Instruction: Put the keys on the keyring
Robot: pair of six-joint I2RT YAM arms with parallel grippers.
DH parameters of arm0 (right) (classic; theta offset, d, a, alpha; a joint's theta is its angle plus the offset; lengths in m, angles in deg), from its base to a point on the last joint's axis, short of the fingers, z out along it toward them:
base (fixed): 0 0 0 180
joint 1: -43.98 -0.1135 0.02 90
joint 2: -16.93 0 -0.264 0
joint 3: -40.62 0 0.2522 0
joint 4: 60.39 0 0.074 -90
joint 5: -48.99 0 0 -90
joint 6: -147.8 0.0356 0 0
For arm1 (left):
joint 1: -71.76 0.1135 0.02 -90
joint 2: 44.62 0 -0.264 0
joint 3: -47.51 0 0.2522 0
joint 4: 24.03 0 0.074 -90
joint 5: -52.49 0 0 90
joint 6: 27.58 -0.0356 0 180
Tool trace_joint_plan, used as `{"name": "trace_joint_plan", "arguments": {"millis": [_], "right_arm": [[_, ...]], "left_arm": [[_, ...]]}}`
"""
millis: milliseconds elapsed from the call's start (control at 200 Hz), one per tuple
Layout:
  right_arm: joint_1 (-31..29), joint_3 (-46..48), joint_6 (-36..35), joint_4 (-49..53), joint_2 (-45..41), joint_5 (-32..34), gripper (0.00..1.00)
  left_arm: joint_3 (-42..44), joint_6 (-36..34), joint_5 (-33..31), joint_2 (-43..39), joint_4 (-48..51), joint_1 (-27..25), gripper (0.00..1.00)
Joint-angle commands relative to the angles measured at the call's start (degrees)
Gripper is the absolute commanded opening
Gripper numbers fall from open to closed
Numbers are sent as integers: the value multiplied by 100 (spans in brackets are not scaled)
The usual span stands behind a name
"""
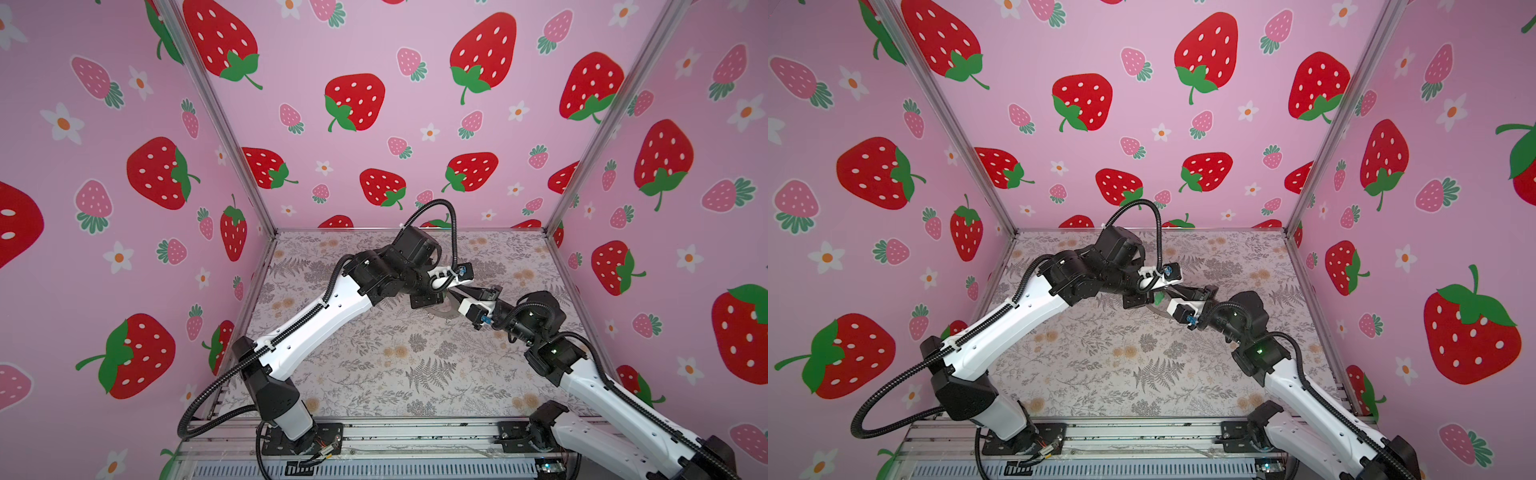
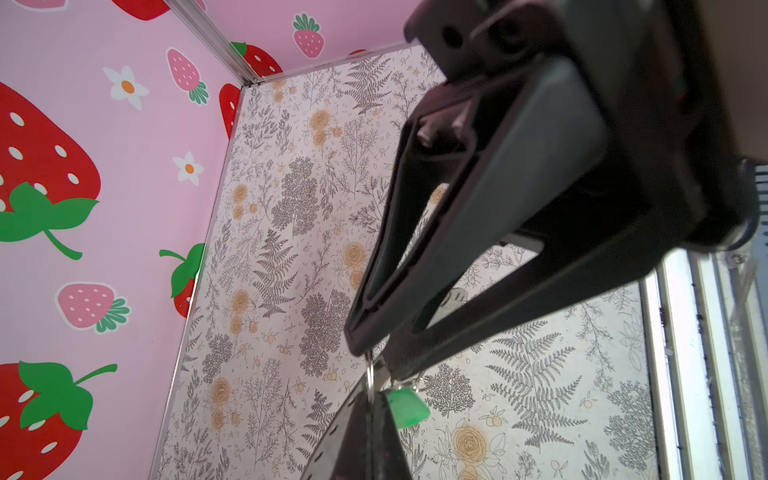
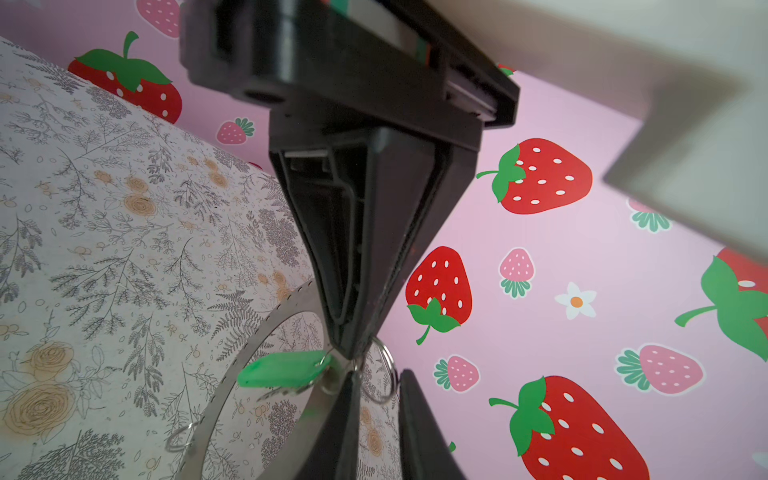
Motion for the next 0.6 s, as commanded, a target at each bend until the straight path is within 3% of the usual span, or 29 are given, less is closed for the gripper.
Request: {"name": "trace_joint_plan", "arguments": {"millis": [0, 340, 595], "right_arm": [[-57, -172, -95, 3, 10, 92, 20], [-74, -147, -131, 68, 25, 153, 17], [-73, -147, -137, 56, 72, 115, 8]], "left_arm": [[-261, -2, -5, 23, 93, -57, 0], [-327, -20, -16, 70, 125, -104, 0], [-315, -48, -11, 89, 134, -124, 0]]}}
